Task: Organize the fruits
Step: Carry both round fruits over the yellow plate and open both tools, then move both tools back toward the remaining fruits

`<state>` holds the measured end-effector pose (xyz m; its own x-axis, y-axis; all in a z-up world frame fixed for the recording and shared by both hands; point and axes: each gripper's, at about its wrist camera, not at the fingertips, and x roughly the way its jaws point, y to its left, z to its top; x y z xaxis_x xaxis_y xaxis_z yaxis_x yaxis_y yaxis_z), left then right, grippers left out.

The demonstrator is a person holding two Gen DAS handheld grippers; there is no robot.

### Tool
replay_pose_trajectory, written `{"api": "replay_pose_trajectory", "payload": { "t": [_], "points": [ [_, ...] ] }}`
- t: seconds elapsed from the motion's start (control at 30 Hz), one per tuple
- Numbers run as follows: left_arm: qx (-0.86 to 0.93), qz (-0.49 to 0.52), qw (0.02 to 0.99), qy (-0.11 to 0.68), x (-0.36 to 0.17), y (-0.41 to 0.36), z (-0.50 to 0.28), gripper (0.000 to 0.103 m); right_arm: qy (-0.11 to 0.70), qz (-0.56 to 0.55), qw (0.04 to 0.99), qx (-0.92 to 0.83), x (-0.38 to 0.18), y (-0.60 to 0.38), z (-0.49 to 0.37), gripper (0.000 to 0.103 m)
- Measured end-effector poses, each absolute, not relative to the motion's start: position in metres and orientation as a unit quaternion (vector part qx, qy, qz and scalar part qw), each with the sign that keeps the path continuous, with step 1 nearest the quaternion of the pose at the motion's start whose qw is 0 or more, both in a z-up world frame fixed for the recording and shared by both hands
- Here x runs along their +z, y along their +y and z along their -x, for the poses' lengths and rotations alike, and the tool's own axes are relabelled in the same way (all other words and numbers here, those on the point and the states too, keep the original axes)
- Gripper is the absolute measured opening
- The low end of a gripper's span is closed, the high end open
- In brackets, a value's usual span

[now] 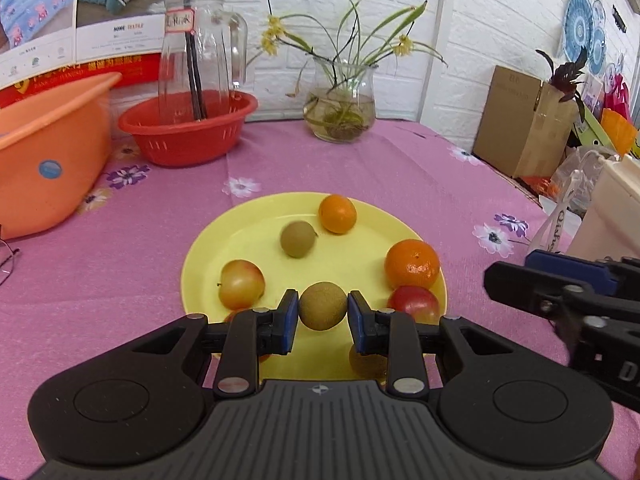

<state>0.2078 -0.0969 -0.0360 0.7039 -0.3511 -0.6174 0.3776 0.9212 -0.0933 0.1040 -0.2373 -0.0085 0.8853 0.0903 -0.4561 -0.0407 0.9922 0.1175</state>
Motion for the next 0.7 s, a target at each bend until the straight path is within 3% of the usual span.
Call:
{"api": "replay_pose_trajectory", "payload": {
  "t": [0.23,0.37,0.7],
  "points": [
    [-0.187,-0.016,0.924,0.334,-0.037,-0.092,-0.209,0.026,0.238,-0.053,0.969,0.040,-0.009,-0.234,-0.102,0.064],
    [-0.180,-0.003,0.932,0.313,-0.024,-0.082,-0.200,0.033,0.238,-0.053,0.969,0.045,-0.007,-0.232,-0.100,0.064],
    [-0.142,0.023,0.950,0.277,0.004,-0.031,-0.162,0.033,0.233,-0.046,0.970,0.048,0.001,-0.232,-0.076,0.064]
  ]
}}
